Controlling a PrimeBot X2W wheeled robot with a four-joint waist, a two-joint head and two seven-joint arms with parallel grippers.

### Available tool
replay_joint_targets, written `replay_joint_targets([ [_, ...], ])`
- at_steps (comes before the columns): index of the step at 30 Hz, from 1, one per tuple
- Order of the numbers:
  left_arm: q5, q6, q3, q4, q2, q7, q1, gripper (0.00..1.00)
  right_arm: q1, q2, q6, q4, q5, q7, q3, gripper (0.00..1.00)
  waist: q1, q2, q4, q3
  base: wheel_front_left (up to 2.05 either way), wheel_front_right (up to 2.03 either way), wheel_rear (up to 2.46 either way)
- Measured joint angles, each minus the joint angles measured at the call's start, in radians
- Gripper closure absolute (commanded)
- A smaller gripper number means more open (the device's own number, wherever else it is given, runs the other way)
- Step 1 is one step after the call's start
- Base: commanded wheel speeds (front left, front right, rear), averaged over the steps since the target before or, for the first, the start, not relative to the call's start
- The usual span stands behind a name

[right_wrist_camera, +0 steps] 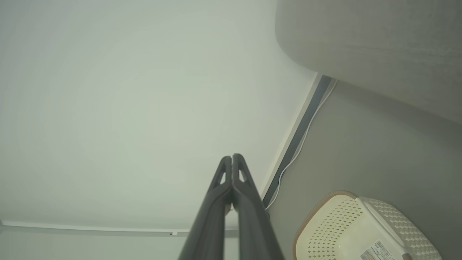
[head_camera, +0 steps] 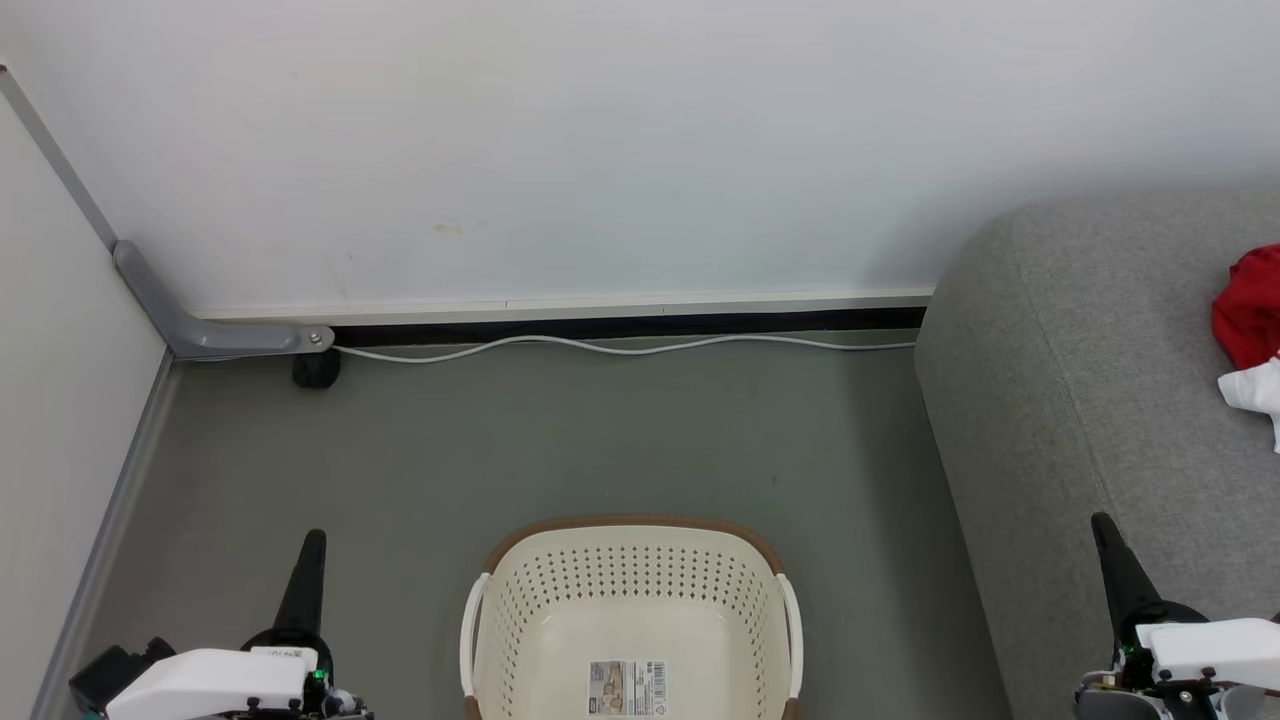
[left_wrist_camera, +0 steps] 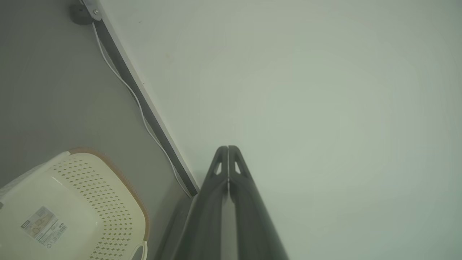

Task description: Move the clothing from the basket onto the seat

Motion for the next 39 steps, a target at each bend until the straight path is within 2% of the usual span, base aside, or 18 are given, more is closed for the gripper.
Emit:
replay_joint_targets([
  [21,-0.219,-0.016,0.019,-0.021,0.002,0.053,-0.020,1.00,-0.001,0.001,0.000,-0.028,0.219,0.055,-0.023,1.00,0.0000,0.0000,-0.009,-0.006,0.00,0.00,0.00],
  [39,-0.221,-0.016,0.019,-0.022,0.002,0.053,-0.020,1.00,-0.001,0.001,0.000,-0.029,0.220,0.055,-0.023,1.00,0.0000,0.0000,-0.009,-0.006,0.00,0.00,0.00],
])
